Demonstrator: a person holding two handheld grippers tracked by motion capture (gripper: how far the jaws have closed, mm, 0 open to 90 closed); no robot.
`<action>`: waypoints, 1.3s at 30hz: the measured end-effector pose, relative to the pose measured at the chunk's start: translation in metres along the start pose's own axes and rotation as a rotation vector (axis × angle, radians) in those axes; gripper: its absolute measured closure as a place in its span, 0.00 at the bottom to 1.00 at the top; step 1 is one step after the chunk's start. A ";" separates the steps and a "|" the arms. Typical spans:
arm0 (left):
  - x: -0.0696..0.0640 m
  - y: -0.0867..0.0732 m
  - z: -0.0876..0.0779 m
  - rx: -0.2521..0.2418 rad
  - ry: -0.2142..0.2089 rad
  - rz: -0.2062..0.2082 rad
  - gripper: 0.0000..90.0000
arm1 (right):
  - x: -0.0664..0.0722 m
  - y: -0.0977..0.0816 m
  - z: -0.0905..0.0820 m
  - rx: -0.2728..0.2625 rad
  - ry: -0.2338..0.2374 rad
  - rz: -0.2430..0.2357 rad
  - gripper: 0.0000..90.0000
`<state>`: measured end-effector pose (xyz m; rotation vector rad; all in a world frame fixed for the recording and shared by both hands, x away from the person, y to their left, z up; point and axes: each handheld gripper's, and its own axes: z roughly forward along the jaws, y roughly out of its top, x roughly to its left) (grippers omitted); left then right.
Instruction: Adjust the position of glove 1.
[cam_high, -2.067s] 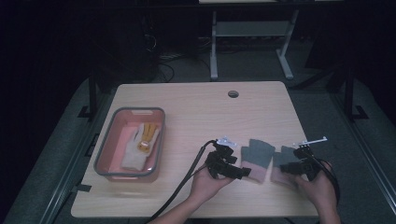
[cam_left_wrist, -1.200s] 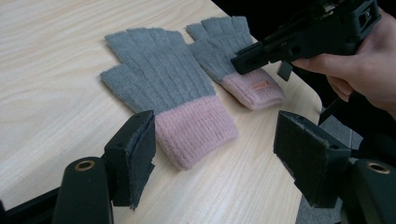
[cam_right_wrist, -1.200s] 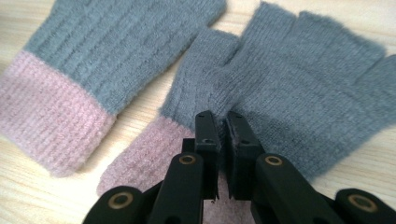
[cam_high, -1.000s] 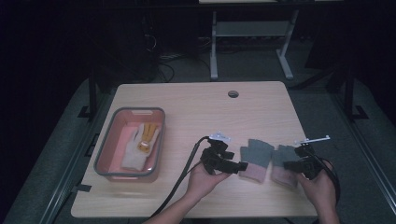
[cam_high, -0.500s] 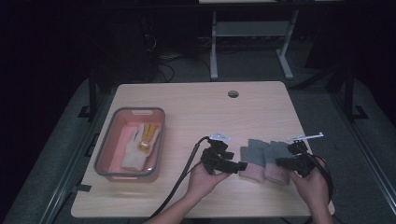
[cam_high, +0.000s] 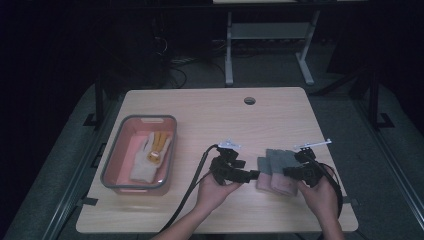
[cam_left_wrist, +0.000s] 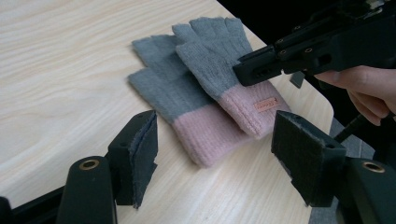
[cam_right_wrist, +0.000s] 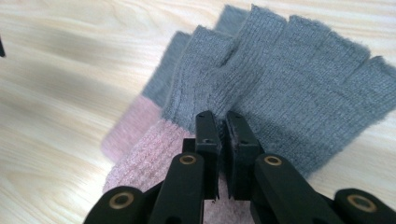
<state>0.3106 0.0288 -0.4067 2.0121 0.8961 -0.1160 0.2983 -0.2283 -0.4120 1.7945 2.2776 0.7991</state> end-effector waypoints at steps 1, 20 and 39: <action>0.001 0.000 -0.001 -0.001 -0.003 -0.006 0.35 | 0.002 0.001 0.000 0.001 0.002 0.006 0.95; 0.012 -0.005 -0.007 0.002 0.013 -0.023 0.37 | 0.022 0.015 0.027 0.025 -0.010 0.049 0.93; 0.008 0.002 0.038 0.110 0.018 -0.077 0.41 | -0.010 -0.002 0.011 -0.079 0.072 0.134 0.69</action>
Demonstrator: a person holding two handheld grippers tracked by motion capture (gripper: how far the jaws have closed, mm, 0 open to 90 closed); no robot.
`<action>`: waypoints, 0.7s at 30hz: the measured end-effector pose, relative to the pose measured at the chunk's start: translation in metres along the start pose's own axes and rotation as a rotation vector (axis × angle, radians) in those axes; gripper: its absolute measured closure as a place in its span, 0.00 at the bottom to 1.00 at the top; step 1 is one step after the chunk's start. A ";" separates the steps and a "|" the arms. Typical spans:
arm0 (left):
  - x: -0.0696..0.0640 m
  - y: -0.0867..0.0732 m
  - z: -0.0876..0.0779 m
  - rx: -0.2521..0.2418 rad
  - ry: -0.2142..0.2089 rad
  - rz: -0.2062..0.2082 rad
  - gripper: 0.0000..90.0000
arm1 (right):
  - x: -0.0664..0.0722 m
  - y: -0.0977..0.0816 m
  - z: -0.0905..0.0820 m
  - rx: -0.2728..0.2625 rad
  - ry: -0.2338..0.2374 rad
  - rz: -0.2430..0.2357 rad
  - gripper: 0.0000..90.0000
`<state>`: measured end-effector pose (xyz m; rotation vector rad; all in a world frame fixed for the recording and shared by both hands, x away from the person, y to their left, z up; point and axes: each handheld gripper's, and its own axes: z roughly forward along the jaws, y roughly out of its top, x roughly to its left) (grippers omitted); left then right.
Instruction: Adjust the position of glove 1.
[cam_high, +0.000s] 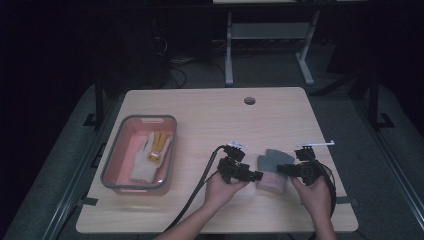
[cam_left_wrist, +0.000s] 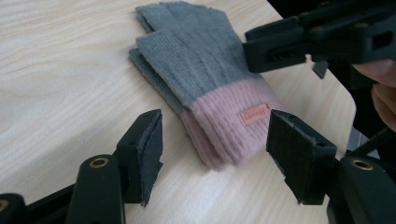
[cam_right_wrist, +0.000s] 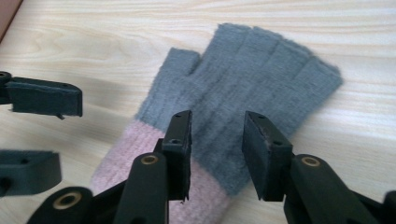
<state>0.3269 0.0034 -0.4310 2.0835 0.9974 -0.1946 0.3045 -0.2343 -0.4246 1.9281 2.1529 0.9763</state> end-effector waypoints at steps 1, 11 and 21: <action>0.001 0.001 0.002 0.002 0.005 -0.004 0.41 | -0.001 0.000 0.000 -0.001 0.005 0.007 0.68; -0.001 0.003 0.025 0.032 0.005 -0.060 0.43 | -0.020 -0.007 0.000 -0.005 0.045 0.064 0.61; -0.003 0.002 0.039 0.070 0.012 -0.048 0.49 | -0.033 -0.013 0.011 0.028 0.080 0.119 0.58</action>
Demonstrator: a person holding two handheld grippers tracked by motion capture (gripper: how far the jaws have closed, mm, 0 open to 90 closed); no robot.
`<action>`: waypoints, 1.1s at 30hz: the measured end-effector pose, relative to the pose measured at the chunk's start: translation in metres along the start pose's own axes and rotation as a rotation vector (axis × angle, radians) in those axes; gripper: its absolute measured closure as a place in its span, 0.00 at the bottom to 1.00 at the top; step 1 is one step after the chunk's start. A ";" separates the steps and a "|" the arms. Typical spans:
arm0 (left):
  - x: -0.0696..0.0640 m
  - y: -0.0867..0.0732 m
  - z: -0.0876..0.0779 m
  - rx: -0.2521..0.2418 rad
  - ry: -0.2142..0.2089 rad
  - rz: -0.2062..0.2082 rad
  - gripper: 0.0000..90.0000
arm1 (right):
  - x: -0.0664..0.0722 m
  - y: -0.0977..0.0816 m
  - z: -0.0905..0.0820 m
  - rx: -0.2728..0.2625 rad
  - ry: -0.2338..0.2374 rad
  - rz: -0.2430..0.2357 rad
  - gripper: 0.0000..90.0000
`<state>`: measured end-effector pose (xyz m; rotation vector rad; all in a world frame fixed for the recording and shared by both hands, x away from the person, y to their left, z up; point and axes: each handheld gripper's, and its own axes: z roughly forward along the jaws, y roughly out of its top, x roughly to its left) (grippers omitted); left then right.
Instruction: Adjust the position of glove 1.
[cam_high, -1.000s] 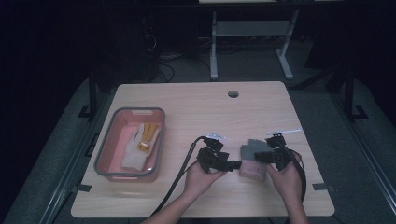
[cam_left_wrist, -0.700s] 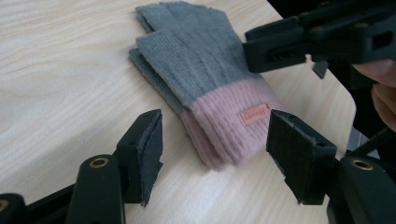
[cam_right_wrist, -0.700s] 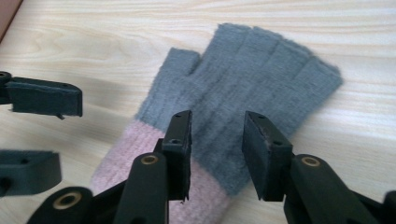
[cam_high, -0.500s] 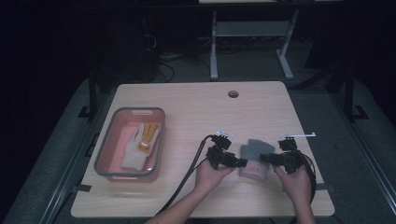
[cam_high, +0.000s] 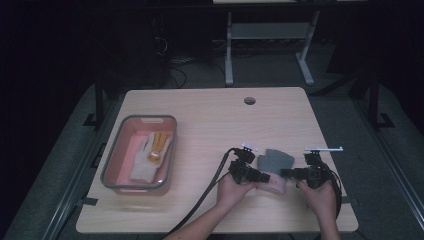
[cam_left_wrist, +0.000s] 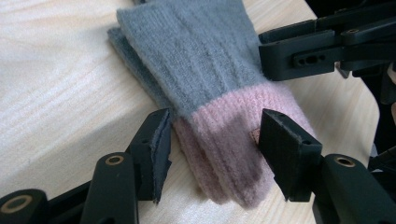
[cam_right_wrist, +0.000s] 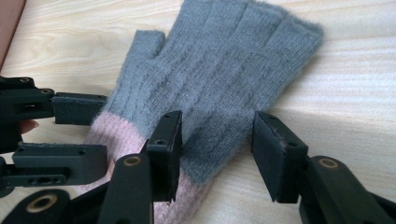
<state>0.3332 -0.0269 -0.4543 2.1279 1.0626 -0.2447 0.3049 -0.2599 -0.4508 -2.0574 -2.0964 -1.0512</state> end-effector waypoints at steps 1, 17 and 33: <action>0.000 0.000 0.000 0.004 -0.001 0.000 0.49 | -0.001 0.000 0.001 0.002 -0.001 0.001 0.58; 0.002 -0.001 0.005 0.029 -0.024 -0.038 0.47 | -0.008 -0.005 0.008 -0.002 0.075 0.080 0.65; 0.006 -0.001 0.005 0.009 -0.070 -0.075 0.63 | -0.011 -0.006 0.014 -0.004 0.143 0.149 0.81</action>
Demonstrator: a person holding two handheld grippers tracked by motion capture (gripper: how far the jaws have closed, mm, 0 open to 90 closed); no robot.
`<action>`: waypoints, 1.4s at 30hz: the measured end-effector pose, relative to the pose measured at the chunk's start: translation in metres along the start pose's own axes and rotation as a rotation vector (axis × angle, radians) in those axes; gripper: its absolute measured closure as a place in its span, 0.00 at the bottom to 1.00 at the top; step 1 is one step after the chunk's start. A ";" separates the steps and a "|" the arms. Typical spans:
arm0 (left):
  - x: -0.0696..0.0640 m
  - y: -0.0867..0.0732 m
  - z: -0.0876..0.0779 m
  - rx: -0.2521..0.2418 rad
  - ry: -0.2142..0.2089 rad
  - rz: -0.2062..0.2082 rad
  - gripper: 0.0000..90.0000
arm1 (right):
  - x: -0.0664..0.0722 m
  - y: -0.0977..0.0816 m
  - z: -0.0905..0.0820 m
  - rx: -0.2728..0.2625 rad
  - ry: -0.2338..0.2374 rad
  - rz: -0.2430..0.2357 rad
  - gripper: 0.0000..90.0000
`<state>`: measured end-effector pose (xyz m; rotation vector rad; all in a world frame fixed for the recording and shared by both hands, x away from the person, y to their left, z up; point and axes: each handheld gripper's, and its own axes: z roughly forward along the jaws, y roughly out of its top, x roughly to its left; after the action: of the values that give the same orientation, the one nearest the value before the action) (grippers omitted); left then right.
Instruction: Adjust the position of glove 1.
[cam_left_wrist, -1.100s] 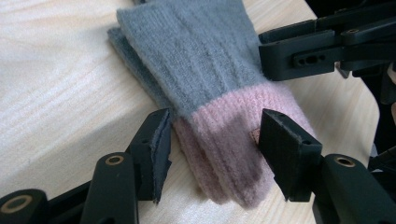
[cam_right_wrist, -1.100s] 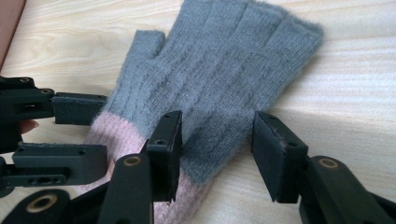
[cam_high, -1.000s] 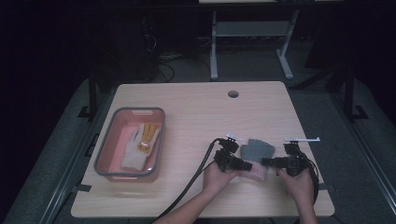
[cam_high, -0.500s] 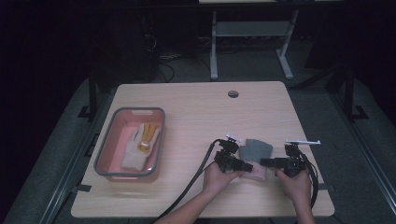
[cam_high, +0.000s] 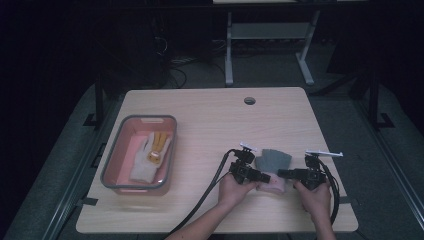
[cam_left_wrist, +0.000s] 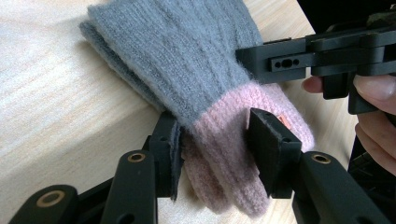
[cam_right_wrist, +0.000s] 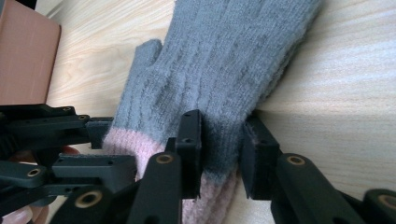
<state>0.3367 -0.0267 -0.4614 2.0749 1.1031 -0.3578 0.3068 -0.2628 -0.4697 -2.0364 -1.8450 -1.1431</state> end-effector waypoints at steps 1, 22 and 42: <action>0.000 0.000 0.000 -0.001 -0.001 0.000 0.63 | 0.001 0.000 0.000 -0.003 -0.001 -0.005 0.82; 0.005 -0.001 -0.005 -0.034 -0.023 -0.035 0.74 | 0.006 0.000 -0.003 -0.007 0.027 -0.021 0.87; 0.005 -0.002 -0.024 -0.070 -0.039 -0.020 0.74 | 0.018 0.000 -0.010 -0.042 0.093 -0.039 0.87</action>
<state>0.3360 -0.0053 -0.4483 1.9885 1.0989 -0.3624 0.3018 -0.2544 -0.4518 -1.9418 -1.8388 -1.2747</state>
